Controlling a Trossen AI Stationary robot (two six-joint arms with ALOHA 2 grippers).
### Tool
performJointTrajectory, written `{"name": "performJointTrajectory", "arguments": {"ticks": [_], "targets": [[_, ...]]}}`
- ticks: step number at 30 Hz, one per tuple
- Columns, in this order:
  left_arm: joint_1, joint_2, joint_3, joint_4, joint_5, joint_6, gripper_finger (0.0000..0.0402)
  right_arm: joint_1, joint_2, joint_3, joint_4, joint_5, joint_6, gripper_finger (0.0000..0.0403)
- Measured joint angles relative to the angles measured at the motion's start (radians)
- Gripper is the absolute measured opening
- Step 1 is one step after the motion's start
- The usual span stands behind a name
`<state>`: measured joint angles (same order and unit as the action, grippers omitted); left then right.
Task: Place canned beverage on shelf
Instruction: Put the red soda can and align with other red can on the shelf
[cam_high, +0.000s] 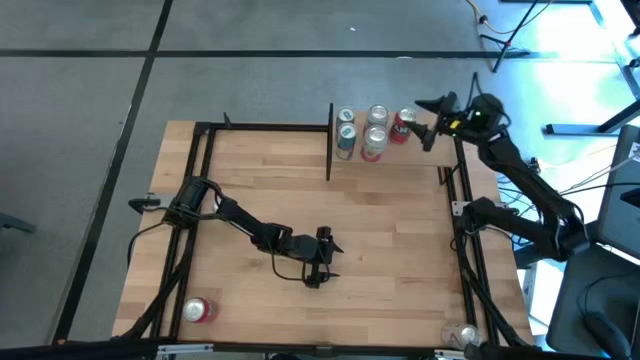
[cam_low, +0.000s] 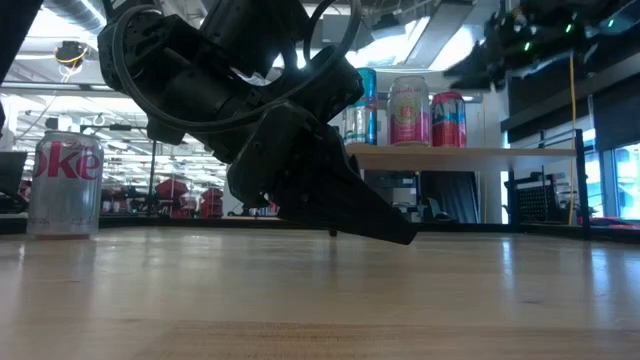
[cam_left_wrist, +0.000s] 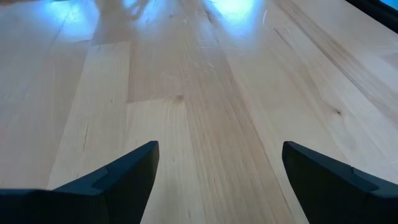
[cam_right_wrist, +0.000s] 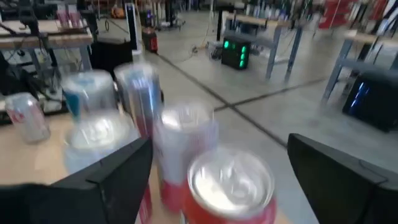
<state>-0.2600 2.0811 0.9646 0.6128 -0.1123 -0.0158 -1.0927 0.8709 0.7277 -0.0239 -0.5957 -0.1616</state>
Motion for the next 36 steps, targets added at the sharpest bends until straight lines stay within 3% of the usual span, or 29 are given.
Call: {"name": "performJointTrajectory", "arguments": {"ticks": [4, 7, 11, 13, 17, 22, 30, 36], "targets": [[0.000, 0.000, 0.000, 0.005, 0.000, -0.005, 0.0334, 0.011, -0.047, 0.108, -0.077, -0.008, 0.060, 0.0349], [0.000, 0.000, 0.000, 0.016, -0.013, -0.007, 0.0334, 0.086, -0.078, 0.163, -0.159, -0.058, 0.090, 0.0348], [-0.007, 0.000, 0.014, 0.014, -0.059, -0.002, 0.0334, 0.298, -0.139, 0.164, -0.195, -0.078, 0.112, 0.0348], [-0.022, 0.000, 0.057, -0.056, -0.111, 0.000, 0.0334, 0.433, -0.160, 0.152, -0.202, -0.033, 0.116, 0.0348], [-0.059, 0.000, 0.211, -0.355, -0.224, -0.014, 0.0334, 0.720, -0.192, 0.098, -0.205, 0.099, 0.108, 0.0348], [-0.103, 0.000, 0.419, -0.787, -0.245, -0.167, 0.0334, 1.090, -0.179, -0.008, -0.186, 0.367, 0.105, 0.0348], [-0.214, 0.000, 0.741, -1.466, -0.241, -0.677, 0.0334, 1.531, -0.067, -0.127, -0.056, 0.724, 0.121, 0.0348], [-0.320, -0.001, 0.955, -1.841, -0.253, -1.057, 0.0334, 1.739, 0.095, -0.136, 0.032, 0.819, 0.198, 0.0349]]}}
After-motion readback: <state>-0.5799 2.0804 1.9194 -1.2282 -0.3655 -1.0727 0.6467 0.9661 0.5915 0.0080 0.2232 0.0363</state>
